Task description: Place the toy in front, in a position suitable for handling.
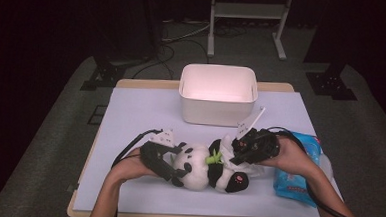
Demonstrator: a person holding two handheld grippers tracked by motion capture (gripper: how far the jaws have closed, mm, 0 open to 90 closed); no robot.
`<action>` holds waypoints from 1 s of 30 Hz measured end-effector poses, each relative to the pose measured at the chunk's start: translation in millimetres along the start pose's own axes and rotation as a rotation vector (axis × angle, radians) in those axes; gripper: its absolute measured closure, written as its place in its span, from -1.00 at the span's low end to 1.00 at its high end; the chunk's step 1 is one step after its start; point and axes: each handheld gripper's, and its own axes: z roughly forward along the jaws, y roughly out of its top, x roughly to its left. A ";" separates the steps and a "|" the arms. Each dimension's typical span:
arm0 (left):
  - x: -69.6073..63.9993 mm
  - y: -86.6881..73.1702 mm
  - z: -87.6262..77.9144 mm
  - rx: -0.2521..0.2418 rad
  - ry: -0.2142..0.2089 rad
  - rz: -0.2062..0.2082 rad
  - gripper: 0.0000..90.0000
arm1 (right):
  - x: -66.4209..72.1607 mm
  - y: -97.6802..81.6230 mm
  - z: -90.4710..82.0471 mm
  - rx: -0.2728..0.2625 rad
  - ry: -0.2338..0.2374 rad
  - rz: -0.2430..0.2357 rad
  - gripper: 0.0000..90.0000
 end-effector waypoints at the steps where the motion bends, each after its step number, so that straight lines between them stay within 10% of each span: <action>1: -0.2 0.0 0.1 -0.002 -0.001 0.000 -0.63 | -0.2 4.7 0.3 -0.009 0.006 -0.004 0.94; 15: 1.3 -1.4 1.0 -0.003 0.002 -0.005 -0.63 | -2.4 33.5 20.2 -0.051 0.011 -0.050 0.93; 30: 0.8 -1.3 3.3 0.001 0.000 0.001 -0.64 | -7.7 8.6 13.9 -0.074 0.022 0.008 0.92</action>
